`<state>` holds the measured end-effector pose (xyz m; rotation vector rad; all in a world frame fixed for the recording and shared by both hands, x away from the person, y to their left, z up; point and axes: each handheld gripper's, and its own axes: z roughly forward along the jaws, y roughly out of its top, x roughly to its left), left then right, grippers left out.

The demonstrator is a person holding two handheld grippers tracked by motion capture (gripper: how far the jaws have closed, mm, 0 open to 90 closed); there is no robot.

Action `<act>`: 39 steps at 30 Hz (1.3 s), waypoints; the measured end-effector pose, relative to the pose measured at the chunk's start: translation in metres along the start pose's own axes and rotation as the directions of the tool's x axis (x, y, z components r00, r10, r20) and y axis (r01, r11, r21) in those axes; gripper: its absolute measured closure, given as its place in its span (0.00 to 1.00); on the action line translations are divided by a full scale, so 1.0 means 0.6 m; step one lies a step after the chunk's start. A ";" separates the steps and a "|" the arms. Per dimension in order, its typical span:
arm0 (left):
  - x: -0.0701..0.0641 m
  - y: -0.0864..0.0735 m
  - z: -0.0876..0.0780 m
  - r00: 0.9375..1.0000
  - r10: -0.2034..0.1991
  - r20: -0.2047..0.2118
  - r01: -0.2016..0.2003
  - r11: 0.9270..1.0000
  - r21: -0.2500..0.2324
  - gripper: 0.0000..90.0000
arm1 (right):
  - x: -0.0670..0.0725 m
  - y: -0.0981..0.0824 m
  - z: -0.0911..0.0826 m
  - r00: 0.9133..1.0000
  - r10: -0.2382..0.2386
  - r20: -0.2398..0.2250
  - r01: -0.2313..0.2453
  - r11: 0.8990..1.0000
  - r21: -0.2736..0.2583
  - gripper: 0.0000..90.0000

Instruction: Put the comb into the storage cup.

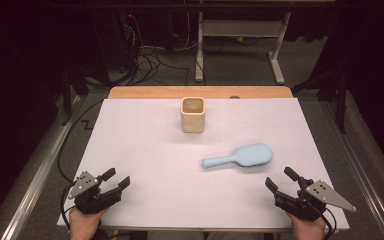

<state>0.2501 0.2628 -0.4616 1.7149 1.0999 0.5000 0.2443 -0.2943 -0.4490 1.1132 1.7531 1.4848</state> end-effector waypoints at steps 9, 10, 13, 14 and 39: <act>0.002 0.000 0.002 1.000 -0.008 0.001 0.008 1.000 -0.003 0.39 | 0.006 0.001 0.007 1.000 0.003 -0.013 -0.003 1.000 0.001 0.29; 0.002 0.000 0.002 1.000 -0.008 0.001 0.008 1.000 -0.003 0.39 | 0.007 0.001 0.009 1.000 0.001 -0.015 -0.001 1.000 0.000 0.29; 0.002 0.000 0.002 1.000 -0.009 -0.002 0.009 1.000 -0.003 0.39 | 0.010 0.003 0.013 1.000 0.000 -0.025 0.000 1.000 -0.001 0.30; 0.002 0.000 0.002 1.000 -0.008 -0.002 0.008 1.000 -0.003 0.39 | 0.011 0.004 0.014 1.000 0.000 -0.028 0.000 1.000 -0.001 0.30; 0.001 0.000 0.002 1.000 -0.009 -0.001 0.009 1.000 -0.002 0.39 | 0.037 0.016 0.047 0.996 0.000 -0.084 0.002 1.000 0.028 0.32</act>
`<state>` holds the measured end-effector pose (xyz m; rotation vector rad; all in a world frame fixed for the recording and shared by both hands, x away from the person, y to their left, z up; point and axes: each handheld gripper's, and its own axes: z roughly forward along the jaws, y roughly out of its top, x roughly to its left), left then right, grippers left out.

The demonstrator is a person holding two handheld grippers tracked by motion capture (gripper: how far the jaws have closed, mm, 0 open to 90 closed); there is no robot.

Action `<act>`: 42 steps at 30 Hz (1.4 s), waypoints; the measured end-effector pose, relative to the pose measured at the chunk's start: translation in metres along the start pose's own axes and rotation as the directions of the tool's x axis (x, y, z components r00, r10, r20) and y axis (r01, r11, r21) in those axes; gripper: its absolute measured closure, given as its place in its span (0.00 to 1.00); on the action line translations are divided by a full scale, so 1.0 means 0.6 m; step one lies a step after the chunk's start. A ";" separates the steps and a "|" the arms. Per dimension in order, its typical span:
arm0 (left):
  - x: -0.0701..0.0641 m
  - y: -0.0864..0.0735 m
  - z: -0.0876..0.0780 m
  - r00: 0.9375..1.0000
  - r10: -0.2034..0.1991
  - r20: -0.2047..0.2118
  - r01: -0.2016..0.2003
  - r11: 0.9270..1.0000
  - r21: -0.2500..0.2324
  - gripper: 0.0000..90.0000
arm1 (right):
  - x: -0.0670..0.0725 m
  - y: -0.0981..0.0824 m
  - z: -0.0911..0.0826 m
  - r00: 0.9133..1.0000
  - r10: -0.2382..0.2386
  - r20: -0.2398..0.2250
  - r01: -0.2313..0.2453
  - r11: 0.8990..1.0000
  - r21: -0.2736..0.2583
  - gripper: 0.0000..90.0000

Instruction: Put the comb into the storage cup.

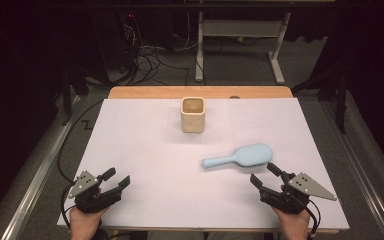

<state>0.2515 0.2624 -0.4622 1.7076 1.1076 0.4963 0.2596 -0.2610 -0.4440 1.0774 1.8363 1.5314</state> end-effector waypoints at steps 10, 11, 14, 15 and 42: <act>0.000 0.000 0.000 1.000 0.000 -0.001 0.000 1.000 0.000 0.39 | 0.011 0.007 0.022 1.000 -0.005 -0.030 0.006 0.999 0.041 0.36; 0.000 0.000 0.000 1.000 -0.001 0.000 0.001 1.000 0.000 0.39 | 0.012 0.008 0.025 0.999 -0.003 -0.034 0.004 0.999 0.047 0.37; 0.000 0.000 0.000 1.000 -0.001 0.001 0.001 1.000 0.000 0.39 | 0.015 0.012 0.034 0.999 0.002 -0.045 0.001 0.998 0.063 0.38; 0.000 0.000 0.000 1.000 0.001 0.000 -0.001 1.000 0.000 0.39 | 0.016 0.013 0.036 0.999 0.000 -0.047 0.003 0.998 0.067 0.38; 0.000 0.000 -0.003 1.000 0.004 0.000 -0.004 1.000 -0.004 0.39 | 0.034 0.046 0.108 0.993 0.017 -0.117 0.010 0.974 0.228 0.61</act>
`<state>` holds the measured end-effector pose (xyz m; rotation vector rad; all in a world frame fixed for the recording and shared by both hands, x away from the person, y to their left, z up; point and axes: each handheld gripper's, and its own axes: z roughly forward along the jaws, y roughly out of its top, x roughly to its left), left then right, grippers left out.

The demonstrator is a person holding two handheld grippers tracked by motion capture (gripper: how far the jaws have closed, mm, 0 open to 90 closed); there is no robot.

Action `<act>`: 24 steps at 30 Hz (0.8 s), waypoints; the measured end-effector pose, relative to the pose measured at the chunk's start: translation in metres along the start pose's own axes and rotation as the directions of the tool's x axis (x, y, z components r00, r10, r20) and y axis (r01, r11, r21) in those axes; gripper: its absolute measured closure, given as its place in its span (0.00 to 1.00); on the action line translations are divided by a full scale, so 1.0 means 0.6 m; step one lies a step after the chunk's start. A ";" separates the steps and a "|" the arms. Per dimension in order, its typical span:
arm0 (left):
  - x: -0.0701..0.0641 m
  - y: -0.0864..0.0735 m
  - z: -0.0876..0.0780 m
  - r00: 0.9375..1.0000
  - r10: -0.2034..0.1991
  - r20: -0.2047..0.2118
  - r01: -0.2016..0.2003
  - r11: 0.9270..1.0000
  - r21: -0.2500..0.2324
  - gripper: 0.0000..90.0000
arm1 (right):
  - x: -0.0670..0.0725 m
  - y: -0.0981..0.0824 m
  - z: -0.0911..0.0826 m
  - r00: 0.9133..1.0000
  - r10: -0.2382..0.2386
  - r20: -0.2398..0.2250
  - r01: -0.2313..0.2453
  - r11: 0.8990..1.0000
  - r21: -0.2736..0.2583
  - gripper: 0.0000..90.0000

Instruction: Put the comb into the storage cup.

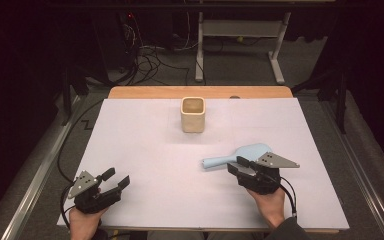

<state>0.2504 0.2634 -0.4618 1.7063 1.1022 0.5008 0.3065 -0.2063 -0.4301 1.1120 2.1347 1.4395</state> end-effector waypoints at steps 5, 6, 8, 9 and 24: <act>0.000 0.000 0.001 1.000 0.000 0.002 0.000 1.000 0.000 0.39 | 0.003 0.009 0.012 1.000 -0.001 0.001 0.001 0.999 0.040 0.68; 0.000 0.000 0.001 1.000 0.000 0.003 0.000 1.000 0.000 0.39 | 0.003 0.010 0.015 1.000 0.000 0.003 0.000 0.999 0.051 0.70; 0.000 0.000 0.000 1.000 0.000 0.003 0.000 1.000 -0.002 0.39 | 0.002 0.013 0.020 1.000 0.000 0.003 0.000 0.998 0.068 0.72; 0.000 0.000 0.000 1.000 0.000 0.004 0.000 1.000 -0.002 0.39 | 0.002 0.014 0.022 1.000 0.001 0.004 -0.002 0.997 0.077 0.74; 0.000 0.000 0.001 1.000 0.001 0.007 -0.001 1.000 -0.002 0.39 | -0.001 0.051 0.051 0.999 -0.039 -0.002 0.038 0.971 0.236 0.99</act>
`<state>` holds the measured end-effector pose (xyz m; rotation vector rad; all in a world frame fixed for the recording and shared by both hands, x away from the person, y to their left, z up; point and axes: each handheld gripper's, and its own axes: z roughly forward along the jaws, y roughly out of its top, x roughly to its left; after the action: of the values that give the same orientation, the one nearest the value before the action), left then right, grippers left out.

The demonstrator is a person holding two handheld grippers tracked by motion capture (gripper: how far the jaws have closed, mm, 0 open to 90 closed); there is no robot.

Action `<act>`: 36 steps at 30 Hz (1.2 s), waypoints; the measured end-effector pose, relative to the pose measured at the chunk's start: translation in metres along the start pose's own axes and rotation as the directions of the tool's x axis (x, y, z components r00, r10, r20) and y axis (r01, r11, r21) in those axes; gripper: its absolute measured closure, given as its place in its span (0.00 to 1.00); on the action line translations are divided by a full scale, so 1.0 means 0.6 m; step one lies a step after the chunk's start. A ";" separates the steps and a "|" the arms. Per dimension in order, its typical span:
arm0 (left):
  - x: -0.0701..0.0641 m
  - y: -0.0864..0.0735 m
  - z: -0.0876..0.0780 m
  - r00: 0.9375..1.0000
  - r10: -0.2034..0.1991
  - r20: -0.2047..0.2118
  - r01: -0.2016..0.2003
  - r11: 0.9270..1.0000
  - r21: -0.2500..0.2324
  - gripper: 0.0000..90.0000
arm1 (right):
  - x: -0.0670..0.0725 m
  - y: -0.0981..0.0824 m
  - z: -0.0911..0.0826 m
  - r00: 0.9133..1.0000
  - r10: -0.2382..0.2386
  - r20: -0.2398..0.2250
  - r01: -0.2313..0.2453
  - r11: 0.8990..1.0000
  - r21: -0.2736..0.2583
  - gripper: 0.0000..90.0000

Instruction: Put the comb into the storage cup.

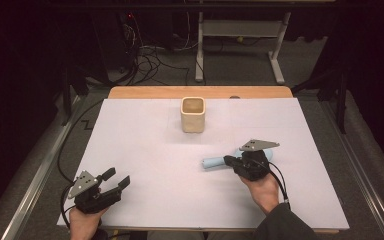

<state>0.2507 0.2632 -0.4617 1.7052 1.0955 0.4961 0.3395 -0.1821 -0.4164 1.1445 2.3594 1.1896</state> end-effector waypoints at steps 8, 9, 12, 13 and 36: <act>0.000 0.000 0.001 1.000 0.000 0.000 0.000 1.000 0.001 0.39 | -0.007 0.023 0.020 1.000 -0.009 0.013 0.008 0.995 0.097 1.00; 0.000 0.000 0.001 1.000 0.000 0.000 0.000 1.000 0.001 0.39 | -0.007 0.028 0.023 1.000 -0.003 0.016 0.001 0.994 0.111 1.00; 0.000 0.000 0.001 1.000 0.003 0.002 -0.003 1.000 0.001 0.39 | -0.009 0.041 0.029 1.000 0.002 0.026 -0.006 0.990 0.142 1.00; 0.000 0.000 0.001 1.000 0.002 0.002 -0.002 1.000 0.001 0.39 | -0.009 0.046 0.032 0.999 0.005 0.031 -0.010 0.987 0.160 1.00; 0.000 0.000 0.001 1.000 0.004 0.002 -0.004 1.000 0.004 0.39 | 0.003 0.082 0.092 0.998 -0.007 0.060 -0.014 0.941 0.339 1.00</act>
<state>0.2513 0.2628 -0.4618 1.7115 1.0927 0.4952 0.3941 -0.1320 -0.4131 1.2660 2.5829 0.7507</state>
